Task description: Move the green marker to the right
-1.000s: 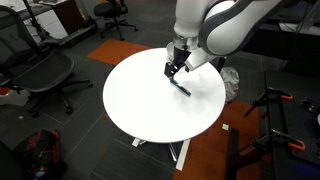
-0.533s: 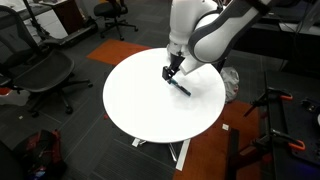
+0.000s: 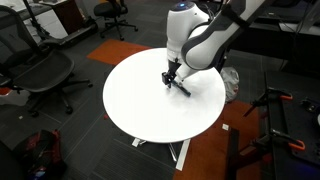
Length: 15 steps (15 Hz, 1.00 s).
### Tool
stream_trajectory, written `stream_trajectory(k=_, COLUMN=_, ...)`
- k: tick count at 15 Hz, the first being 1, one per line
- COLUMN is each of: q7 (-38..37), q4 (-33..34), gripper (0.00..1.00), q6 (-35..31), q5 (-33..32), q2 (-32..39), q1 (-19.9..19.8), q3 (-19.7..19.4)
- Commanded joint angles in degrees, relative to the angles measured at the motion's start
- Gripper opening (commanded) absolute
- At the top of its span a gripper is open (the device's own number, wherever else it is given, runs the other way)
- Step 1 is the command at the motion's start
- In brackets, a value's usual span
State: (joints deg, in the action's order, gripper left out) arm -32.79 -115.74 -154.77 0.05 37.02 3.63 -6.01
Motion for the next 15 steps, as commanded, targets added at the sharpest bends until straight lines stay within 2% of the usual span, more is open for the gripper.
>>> stream_trajectory(k=1, q7=2.2, q4=2.0, gripper=0.50, q6=0.6, q5=2.5, q2=1.3, q1=0.3, q3=-0.6)
stream_trajectory(k=5, q7=2.2, q4=2.6, gripper=0.19, q6=0.5, q5=3.5, q2=1.5, q1=0.2, q3=-0.7)
stream_trajectory(k=8, q7=2.3, q4=3.0, gripper=0.00, q6=0.8, q5=3.8, q2=1.5, q1=0.1, q3=-0.7)
stream_trajectory(k=10, q7=2.3, q4=2.5, gripper=0.05, q6=0.6, q5=3.8, q2=0.7, q1=0.1, q3=-0.8)
stream_trajectory(k=15, q7=3.2, q4=-0.3, gripper=0.05, q6=-0.4, q5=2.3, q2=-3.3, q1=0.9, q3=-2.0)
